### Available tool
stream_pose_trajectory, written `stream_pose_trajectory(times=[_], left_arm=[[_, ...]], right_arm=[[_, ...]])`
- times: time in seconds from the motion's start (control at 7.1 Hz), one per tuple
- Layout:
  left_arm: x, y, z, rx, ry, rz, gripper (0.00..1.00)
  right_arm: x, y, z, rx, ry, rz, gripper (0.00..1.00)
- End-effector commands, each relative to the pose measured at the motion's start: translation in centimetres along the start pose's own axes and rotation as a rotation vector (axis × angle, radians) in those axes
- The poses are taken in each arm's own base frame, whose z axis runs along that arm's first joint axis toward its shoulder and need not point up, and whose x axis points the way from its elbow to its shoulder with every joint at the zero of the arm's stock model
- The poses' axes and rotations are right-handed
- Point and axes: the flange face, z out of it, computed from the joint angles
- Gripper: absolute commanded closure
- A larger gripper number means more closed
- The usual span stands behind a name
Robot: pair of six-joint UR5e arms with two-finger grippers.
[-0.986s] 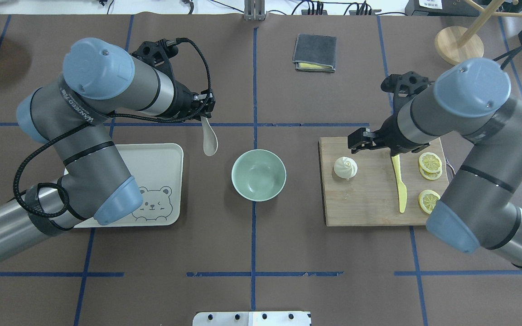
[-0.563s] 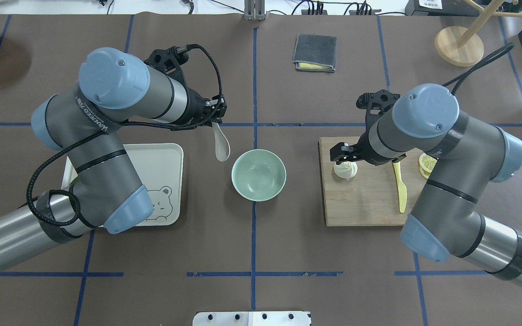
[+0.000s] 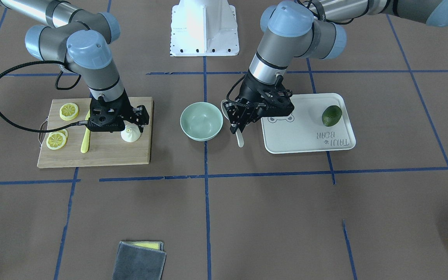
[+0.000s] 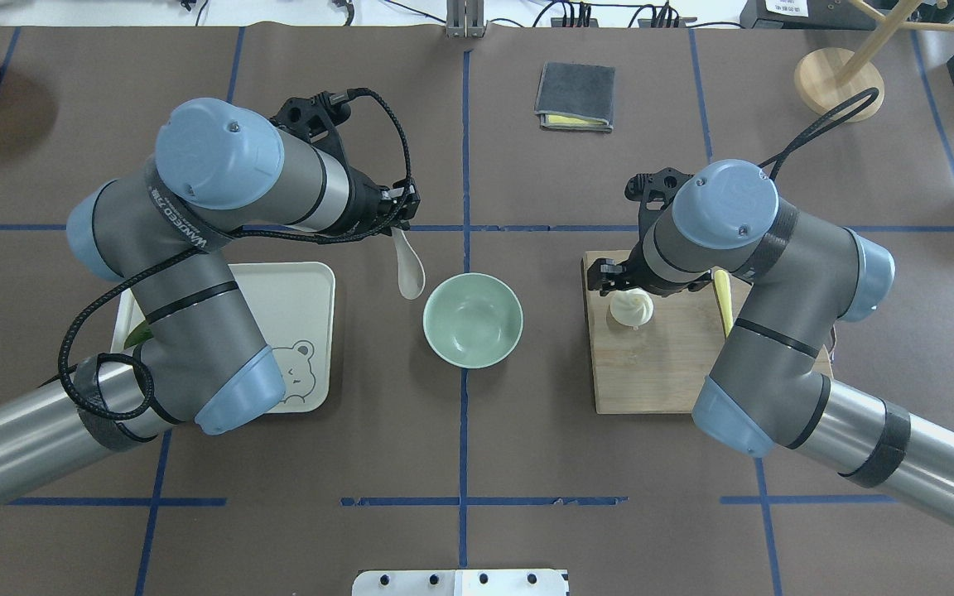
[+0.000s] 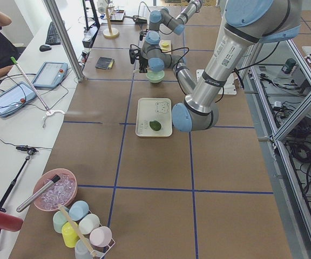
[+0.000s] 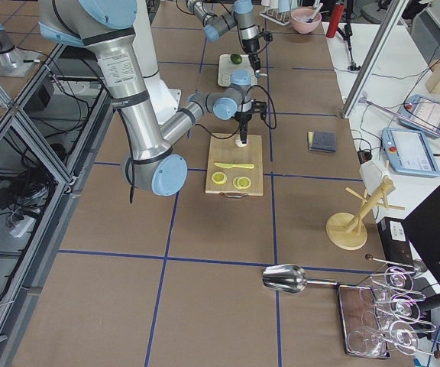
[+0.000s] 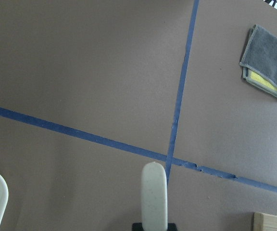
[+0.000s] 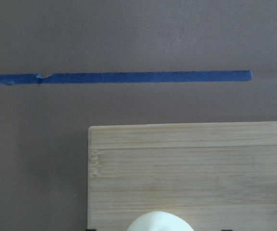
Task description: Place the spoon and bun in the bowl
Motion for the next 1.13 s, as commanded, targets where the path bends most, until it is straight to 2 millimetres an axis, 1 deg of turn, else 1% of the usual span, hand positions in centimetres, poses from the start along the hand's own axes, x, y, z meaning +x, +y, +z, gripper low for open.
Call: stream_pose_trajectory(times=[0.0, 0.28, 0.42, 0.56, 0.7, 0.85, 0.99], left_arm=[[0.15, 0.04, -0.16, 0.000, 0.004, 0.001, 1.00], [0.56, 0.08, -0.39, 0.001, 0.011, 0.003, 1.00], [0.66, 0.08, -0.43, 0.001, 0.013, 0.003, 1.00], [0.75, 0.10, -0.47, -0.001, 0.014, 0.004, 1.00], [0.81, 0.09, -0.44, -0.001, 0.014, 0.004, 1.00], [0.81, 0.11, -0.44, -0.002, 0.015, 0.004, 1.00], [0.81, 0.11, -0.44, -0.002, 0.015, 0.002, 1.00]], right_arm=[[0.19, -0.18, 0.67, 0.001, -0.015, 0.002, 0.13], [0.16, -0.04, 0.45, -0.005, -0.016, 0.003, 0.12], [0.24, 0.15, 0.75, -0.013, -0.011, 0.004, 0.13], [0.34, 0.35, 1.00, -0.018, -0.007, 0.005, 0.24], [-0.02, 0.33, 0.64, -0.016, -0.016, 0.004, 0.55], [-0.03, 0.33, 0.63, -0.016, -0.016, 0.004, 0.88], [-0.10, 0.32, 0.38, -0.017, -0.022, 0.004, 1.00]])
